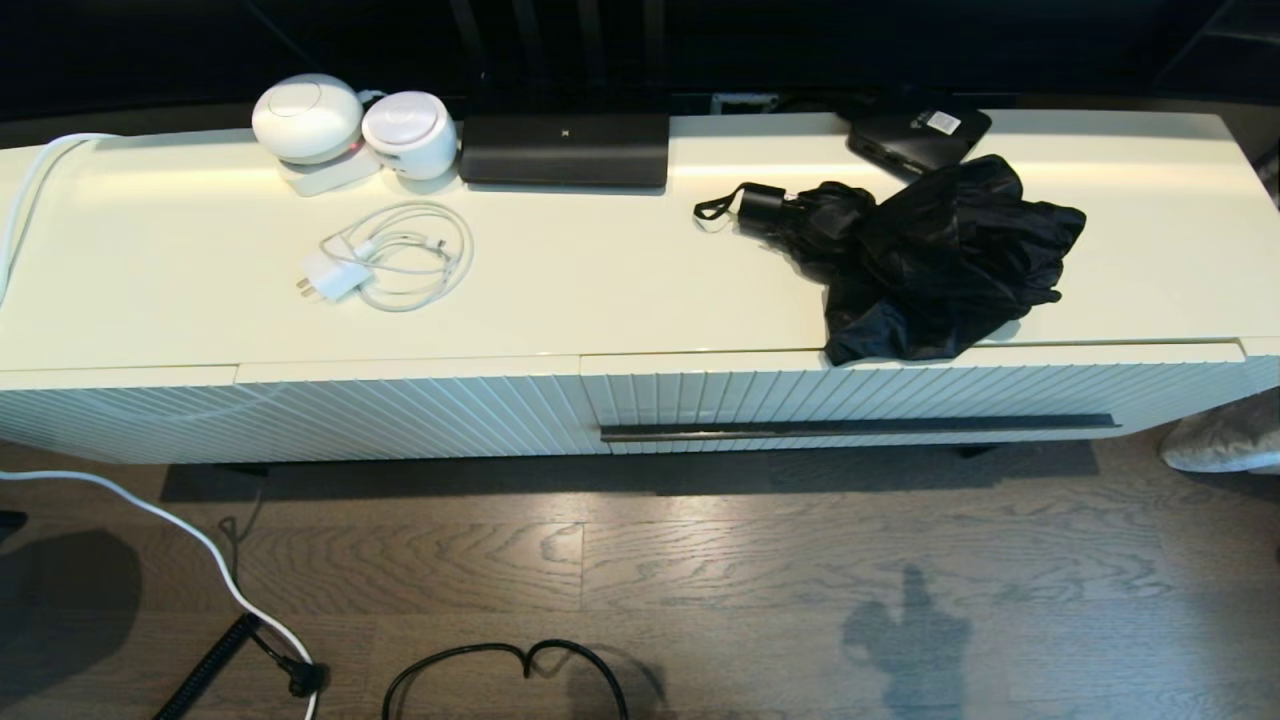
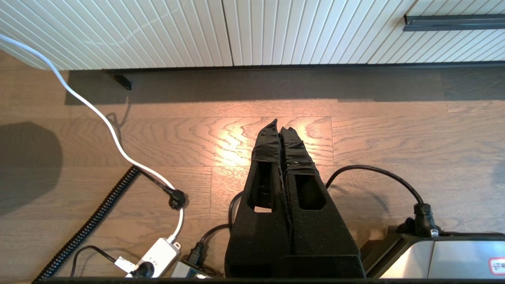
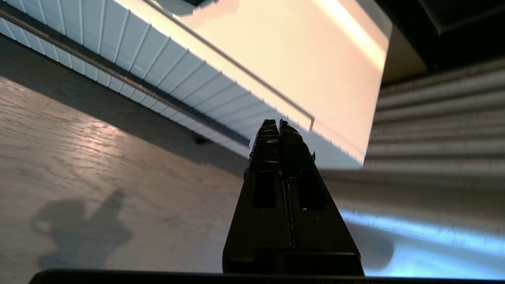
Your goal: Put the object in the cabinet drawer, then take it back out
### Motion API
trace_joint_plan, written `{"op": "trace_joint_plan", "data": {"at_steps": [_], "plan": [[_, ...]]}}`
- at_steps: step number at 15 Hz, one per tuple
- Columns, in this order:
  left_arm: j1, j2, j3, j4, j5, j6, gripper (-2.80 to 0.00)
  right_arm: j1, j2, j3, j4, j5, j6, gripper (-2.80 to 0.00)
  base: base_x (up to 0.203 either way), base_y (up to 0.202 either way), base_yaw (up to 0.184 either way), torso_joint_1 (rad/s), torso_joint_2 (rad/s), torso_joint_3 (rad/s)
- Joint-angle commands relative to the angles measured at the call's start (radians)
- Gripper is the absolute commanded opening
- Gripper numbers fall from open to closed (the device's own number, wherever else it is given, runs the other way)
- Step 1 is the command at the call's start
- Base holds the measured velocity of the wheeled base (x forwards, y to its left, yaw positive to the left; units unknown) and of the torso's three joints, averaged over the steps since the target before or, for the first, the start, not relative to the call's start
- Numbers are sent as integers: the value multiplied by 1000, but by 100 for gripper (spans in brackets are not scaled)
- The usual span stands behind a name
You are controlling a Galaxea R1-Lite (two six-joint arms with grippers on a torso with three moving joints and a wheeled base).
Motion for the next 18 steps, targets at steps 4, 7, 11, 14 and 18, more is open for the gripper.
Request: {"op": "trace_joint_plan", "data": {"at_steps": [4, 7, 11, 14, 18], "plan": [[1, -2, 0, 0, 0, -1, -280, -79, -339, 134, 270, -40, 328, -280, 0, 0, 0, 0, 0, 0], [0, -2, 0, 0, 0, -1, -280, -89, -430, 168, 391, -33, 378, -280, 0, 0, 0, 0, 0, 0], [1, -2, 0, 0, 0, -1, -280, -84, -593, 186, 634, -32, 393, -280, 0, 0, 0, 0, 0, 0], [0, -2, 0, 0, 0, -1, -280, -78, -639, 196, 654, -33, 499, -280, 0, 0, 0, 0, 0, 0], [0, -2, 0, 0, 0, -1, -280, -69, -723, 211, 829, -12, 525, -280, 0, 0, 0, 0, 0, 0]]}}
